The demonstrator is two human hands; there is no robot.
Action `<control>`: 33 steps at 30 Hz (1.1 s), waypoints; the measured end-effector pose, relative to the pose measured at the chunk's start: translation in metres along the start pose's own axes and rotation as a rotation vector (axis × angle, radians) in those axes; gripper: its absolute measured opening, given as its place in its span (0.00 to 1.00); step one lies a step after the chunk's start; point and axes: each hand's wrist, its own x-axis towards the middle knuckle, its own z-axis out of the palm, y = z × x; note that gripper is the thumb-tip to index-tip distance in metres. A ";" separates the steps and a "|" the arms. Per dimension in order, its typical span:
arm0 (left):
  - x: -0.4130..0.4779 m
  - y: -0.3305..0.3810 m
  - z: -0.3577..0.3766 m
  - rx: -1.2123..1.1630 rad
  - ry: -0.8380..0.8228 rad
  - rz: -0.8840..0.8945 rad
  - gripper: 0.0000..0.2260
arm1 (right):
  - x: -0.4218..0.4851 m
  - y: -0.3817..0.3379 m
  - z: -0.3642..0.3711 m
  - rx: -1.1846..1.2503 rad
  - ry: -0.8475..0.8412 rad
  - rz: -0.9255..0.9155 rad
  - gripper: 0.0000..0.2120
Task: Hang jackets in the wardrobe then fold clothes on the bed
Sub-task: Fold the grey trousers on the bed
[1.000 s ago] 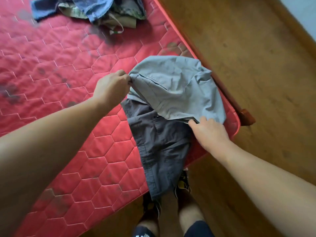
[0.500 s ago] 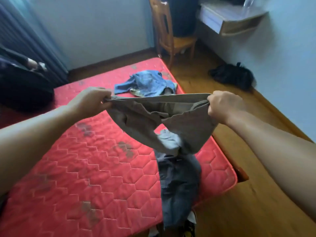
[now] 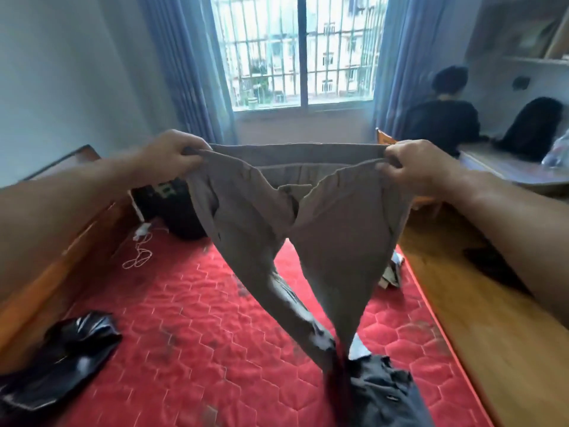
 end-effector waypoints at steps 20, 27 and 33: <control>-0.012 -0.037 -0.021 -0.385 0.001 -0.531 0.10 | 0.058 -0.095 0.004 0.364 -0.224 0.341 0.13; -0.020 0.026 0.057 -0.988 -0.293 -0.479 0.08 | 0.039 -0.172 0.050 1.113 -0.594 0.493 0.08; -0.029 0.048 0.074 -1.001 -0.353 -0.465 0.06 | 0.025 -0.173 0.058 1.260 -0.659 0.539 0.11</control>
